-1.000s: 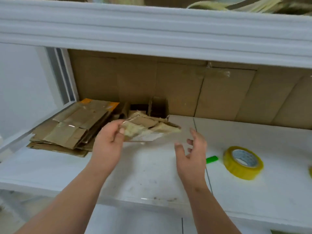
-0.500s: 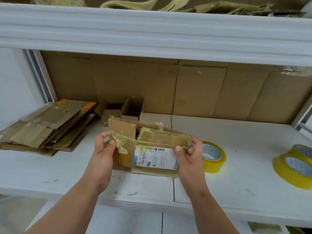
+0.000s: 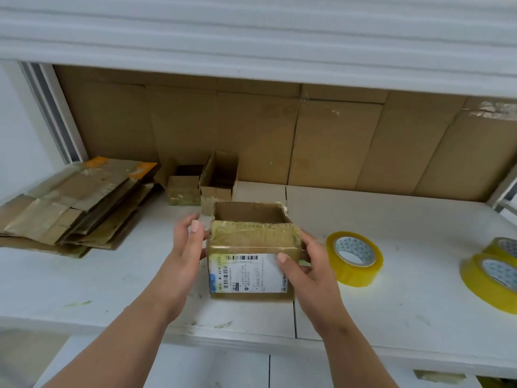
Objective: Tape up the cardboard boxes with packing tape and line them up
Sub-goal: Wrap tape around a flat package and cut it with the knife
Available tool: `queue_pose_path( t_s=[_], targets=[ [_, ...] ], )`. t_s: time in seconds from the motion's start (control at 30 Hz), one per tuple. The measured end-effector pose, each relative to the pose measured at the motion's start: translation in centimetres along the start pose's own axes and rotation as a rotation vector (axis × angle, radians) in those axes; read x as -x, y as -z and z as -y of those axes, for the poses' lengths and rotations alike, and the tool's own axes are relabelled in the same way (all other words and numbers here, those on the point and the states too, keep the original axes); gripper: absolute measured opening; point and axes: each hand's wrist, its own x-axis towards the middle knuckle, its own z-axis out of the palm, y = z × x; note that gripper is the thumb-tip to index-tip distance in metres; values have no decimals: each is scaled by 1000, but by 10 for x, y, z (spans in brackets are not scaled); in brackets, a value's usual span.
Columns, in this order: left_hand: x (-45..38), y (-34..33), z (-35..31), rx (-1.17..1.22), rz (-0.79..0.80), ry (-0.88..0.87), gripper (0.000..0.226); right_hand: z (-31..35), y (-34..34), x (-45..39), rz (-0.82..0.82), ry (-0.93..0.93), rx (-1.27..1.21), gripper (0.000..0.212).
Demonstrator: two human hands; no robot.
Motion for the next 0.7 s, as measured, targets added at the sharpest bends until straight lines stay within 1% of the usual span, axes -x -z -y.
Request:
queue_pose_path(
  t_s=[0.03, 0.07, 0.1, 0.13, 0.17, 0.2, 0.27, 0.37, 0.4, 0.43, 0.5, 0.57, 0.63, 0.7],
  targets=[
    [0, 3, 0, -58, 54, -21, 64, 0, -1, 0, -5, -7, 12, 43],
    [1, 6, -1, -113, 119, -24, 61, -1, -2, 0, -9, -13, 33, 29],
    [2, 8, -3, -147, 172, -26, 54, -1, -2, -1, -13, -24, 60, 14],
    [3, 9, -5, -165, 201, -21, 46, -1, -3, -1, -12, -41, 83, 4],
    [2, 9, -4, -159, 206, -4, 39, -1, -4, -1, -5, -45, 104, 3],
    [2, 9, -5, -133, 195, 23, 37, -1, -4, 0, 3, -39, 117, 8],
    [-2, 11, -1, -88, 155, 54, 43, 1, -6, -1, -13, -28, 112, 13],
    [-6, 14, 5, -63, 132, 39, 26, 0, -10, -2, -88, -20, 78, 6],
    [-6, 15, 7, -56, 118, 47, 22, -1, -11, -2, -108, -26, 46, 7],
    [-6, 16, 10, -50, 104, 63, 20, -2, -12, -1, -126, -41, -3, 16],
    [-5, 17, 13, -53, 92, 88, 19, -2, -11, -1, -130, -85, -93, 38],
    [-7, 19, 11, -114, 124, 83, 23, -3, -8, -4, -107, -110, -121, 58],
    [-10, 21, 1, -197, 172, 70, 37, -3, -6, -8, -70, -131, -131, 71],
    [-14, 21, -7, -267, 198, 75, 63, -3, -5, -12, -19, -157, -125, 76]
  ],
)
